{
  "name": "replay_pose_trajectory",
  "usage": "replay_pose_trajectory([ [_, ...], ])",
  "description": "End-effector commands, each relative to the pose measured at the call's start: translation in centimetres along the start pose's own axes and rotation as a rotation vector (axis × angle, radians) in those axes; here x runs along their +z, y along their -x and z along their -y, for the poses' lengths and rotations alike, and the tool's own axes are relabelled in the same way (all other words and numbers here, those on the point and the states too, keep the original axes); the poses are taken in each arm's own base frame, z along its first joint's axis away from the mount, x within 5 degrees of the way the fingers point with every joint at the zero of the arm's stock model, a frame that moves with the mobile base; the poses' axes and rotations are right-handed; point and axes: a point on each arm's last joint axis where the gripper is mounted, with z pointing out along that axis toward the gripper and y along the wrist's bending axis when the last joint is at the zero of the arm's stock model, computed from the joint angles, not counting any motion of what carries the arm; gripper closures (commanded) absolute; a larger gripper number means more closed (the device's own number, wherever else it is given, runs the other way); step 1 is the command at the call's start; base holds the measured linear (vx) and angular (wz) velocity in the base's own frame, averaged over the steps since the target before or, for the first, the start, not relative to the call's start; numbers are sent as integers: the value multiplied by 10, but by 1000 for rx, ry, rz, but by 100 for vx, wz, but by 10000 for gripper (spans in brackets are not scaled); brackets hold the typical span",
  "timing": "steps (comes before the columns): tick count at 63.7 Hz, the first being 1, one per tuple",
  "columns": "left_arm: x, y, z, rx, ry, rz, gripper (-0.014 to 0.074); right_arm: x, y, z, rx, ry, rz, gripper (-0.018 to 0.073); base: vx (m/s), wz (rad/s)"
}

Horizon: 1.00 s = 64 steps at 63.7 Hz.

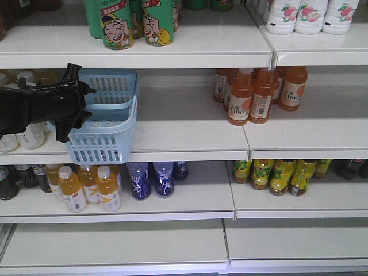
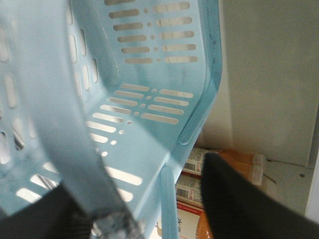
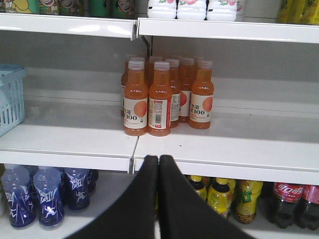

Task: Place coke in basket with both arms
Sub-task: 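Grasp the light-blue basket handle with the left gripper, then lift the basket off the shelf and lower it with the left gripper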

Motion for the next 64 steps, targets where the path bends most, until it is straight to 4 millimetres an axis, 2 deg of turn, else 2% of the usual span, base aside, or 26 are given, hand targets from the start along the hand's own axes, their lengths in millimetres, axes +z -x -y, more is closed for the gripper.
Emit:
replay_pose_trajectory([
  [1,-17,-5,33,12,-102,-33,423,-1,4,1,-10,-10,83,569,0,0],
  [7,-19,-10,35,72,-111,-92,605,-1,4,1,-10,-10,84,569,0,0],
  [13,-22,-15,34,181,-125,-194,605,-1,4,1,-10,-10,84,569,0,0],
  [23,-31,-10,33,290,-170,-354,604,-1,4,1,-10,-10,83,569,0,0],
  [38,-65,-6,39,429,-256,-597,604,-1,4,1,-10,-10,83,569,0,0],
  [54,-101,-29,37,629,-232,-803,604,-1,4,1,-8,-10,84,569,0,0],
  [64,-121,-53,13,695,-237,-882,604,-1,4,1,-8,-10,84,569,0,0],
])
